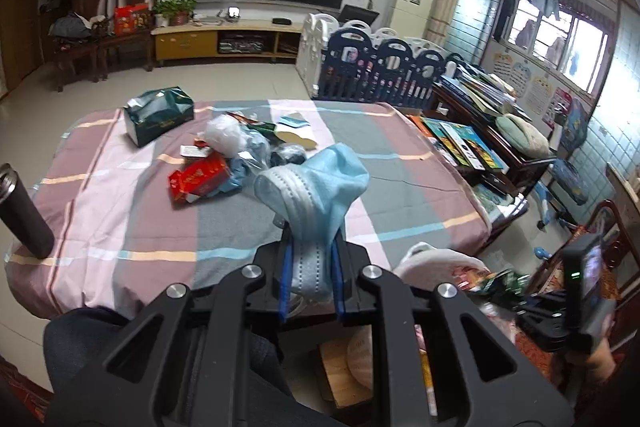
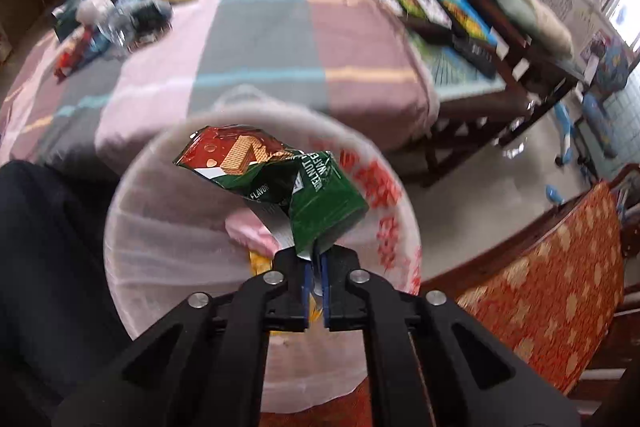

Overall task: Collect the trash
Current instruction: 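Carry the snack bag and mask to the white bin and release both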

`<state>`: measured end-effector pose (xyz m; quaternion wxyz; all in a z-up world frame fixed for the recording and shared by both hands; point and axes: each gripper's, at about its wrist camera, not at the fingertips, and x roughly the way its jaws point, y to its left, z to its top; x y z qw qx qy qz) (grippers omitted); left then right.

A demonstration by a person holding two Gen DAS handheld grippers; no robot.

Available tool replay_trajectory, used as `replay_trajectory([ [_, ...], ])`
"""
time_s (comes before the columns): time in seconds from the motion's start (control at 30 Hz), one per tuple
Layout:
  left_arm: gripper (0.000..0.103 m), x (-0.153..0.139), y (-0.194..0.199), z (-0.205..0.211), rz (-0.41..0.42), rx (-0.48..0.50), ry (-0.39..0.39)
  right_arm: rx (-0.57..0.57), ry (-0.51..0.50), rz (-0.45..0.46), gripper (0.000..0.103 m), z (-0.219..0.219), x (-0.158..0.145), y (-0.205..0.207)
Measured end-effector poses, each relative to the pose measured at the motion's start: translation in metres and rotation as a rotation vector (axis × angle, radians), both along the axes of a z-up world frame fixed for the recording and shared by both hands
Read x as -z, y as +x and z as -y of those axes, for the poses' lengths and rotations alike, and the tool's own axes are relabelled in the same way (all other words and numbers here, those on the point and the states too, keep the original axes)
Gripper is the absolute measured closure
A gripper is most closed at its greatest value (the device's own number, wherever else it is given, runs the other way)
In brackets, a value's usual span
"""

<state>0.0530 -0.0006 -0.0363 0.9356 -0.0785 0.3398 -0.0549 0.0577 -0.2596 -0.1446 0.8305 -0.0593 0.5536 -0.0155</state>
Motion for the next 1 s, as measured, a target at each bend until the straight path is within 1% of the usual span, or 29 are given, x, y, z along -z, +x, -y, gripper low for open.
replay_trajectory([
  [0.03,0.086,0.001,0.000,0.003,-0.005,0.010,0.001,0.008,-0.001,-0.027,0.078,0.000,0.007,0.001],
  [0.07,0.086,0.003,-0.001,0.007,-0.010,0.021,0.005,0.018,-0.003,-0.030,0.059,0.001,0.010,0.001],
  [0.1,0.086,0.004,-0.001,0.011,-0.013,0.032,0.005,0.029,-0.003,-0.010,0.045,0.001,0.009,-0.002],
  [0.13,0.086,0.005,0.000,0.015,-0.018,0.048,-0.002,0.038,0.005,0.016,0.043,0.002,0.005,-0.003],
  [0.27,0.086,0.015,0.007,0.033,-0.071,0.138,-0.056,0.085,0.054,0.097,0.040,0.017,-0.017,-0.001],
  [0.4,0.086,0.030,0.013,0.057,-0.128,0.257,-0.107,0.181,0.142,0.169,0.037,0.043,-0.037,-0.001],
  [0.5,0.086,0.045,0.019,0.083,-0.192,0.359,-0.118,0.243,0.218,0.198,0.037,0.061,-0.044,-0.003],
  [0.57,0.086,0.059,0.023,0.105,-0.246,0.449,-0.121,0.274,0.265,0.211,0.037,0.071,-0.047,-0.004],
  [0.67,0.082,0.079,0.024,0.138,-0.293,0.548,-0.064,0.287,0.281,0.236,0.037,0.077,-0.053,-0.006],
  [0.7,0.076,0.085,0.025,0.148,-0.305,0.576,-0.047,0.287,0.280,0.240,0.037,0.078,-0.054,-0.006],
  [0.73,0.061,0.091,0.026,0.156,-0.319,0.600,-0.037,0.286,0.281,0.242,0.037,0.079,-0.054,-0.006],
  [0.77,0.054,0.096,0.026,0.162,-0.330,0.622,-0.038,0.288,0.284,0.242,0.037,0.079,-0.053,-0.006],
  [0.8,0.044,0.100,0.027,0.167,-0.336,0.637,-0.044,0.290,0.288,0.240,0.037,0.080,-0.052,-0.006],
  [0.83,0.038,0.102,0.028,0.168,-0.339,0.640,-0.048,0.297,0.295,0.235,0.037,0.081,-0.050,-0.005],
  [0.87,0.035,0.104,0.030,0.167,-0.339,0.631,-0.047,0.300,0.302,0.231,0.037,0.082,-0.048,-0.005],
  [0.9,0.029,0.105,0.032,0.165,-0.336,0.616,-0.044,0.303,0.309,0.224,0.037,0.082,-0.045,-0.004],
  [0.93,0.026,0.106,0.034,0.161,-0.329,0.595,-0.041,0.305,0.315,0.215,0.037,0.081,-0.042,-0.003],
  [1.0,0.024,0.105,0.040,0.149,-0.319,0.544,-0.038,0.306,0.327,0.198,0.037,0.076,-0.036,0.001],
])
